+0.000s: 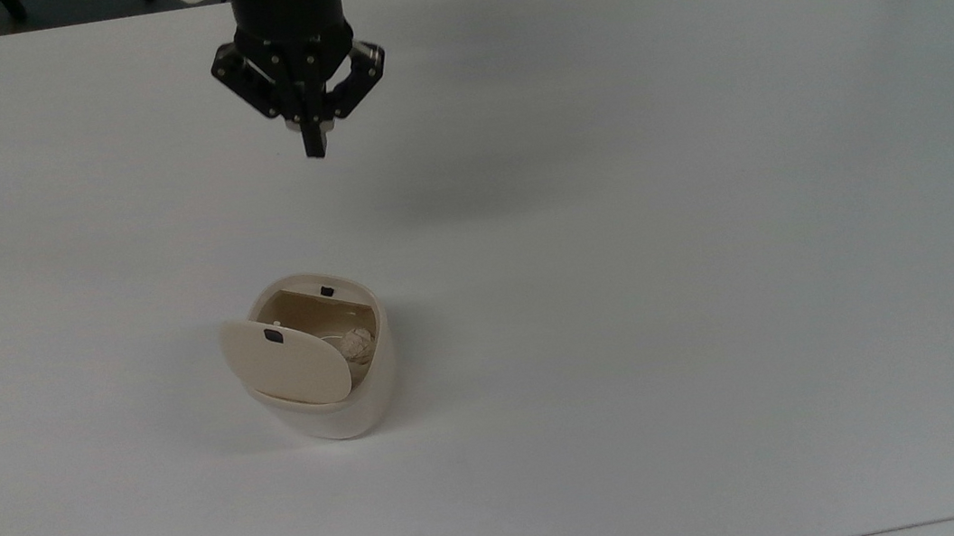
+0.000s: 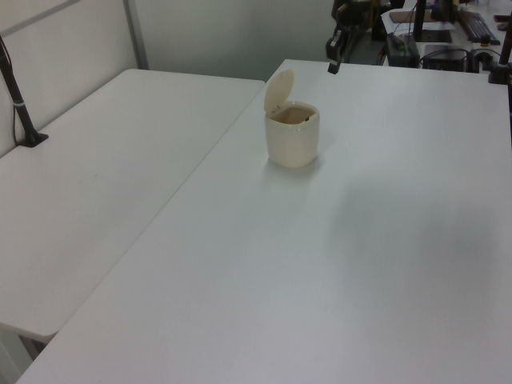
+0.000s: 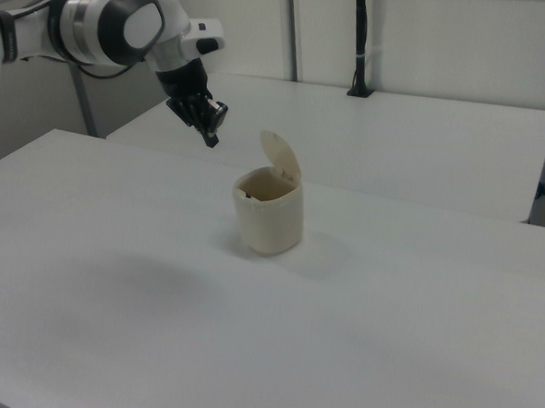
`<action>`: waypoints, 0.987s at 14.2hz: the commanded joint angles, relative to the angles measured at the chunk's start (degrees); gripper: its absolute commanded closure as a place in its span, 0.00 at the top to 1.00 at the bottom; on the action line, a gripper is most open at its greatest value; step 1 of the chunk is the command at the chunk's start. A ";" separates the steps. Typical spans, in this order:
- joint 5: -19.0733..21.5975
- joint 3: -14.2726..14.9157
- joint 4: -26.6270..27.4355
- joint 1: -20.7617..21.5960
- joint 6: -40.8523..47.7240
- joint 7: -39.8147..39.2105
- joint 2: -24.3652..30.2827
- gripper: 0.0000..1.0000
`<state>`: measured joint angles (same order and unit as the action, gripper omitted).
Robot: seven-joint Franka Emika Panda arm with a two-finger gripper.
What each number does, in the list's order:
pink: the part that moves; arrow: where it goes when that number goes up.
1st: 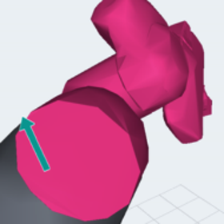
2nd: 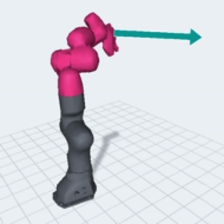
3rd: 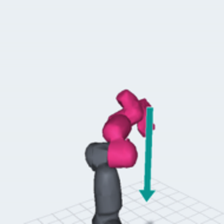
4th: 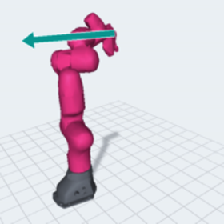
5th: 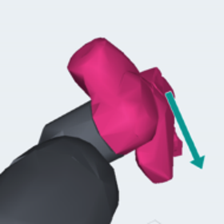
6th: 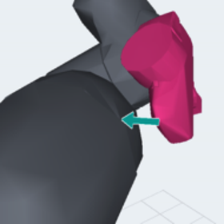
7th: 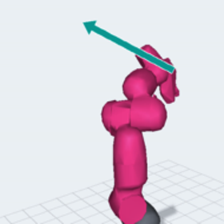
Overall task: Close the trash bin
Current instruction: 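Move the gripper down toward the open lid of the cream bin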
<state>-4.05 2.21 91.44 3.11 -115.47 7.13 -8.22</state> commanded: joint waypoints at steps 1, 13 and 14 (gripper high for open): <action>-1.31 0.33 -2.67 -1.61 -7.55 1.92 -4.33 0.00; -1.14 0.34 -5.57 -7.06 -35.78 8.07 -14.36 0.00; -1.14 0.25 -5.57 -6.97 -36.66 8.07 -14.46 0.00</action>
<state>-4.06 2.39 87.72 -3.76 -149.59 13.69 -20.73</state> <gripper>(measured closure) 0.991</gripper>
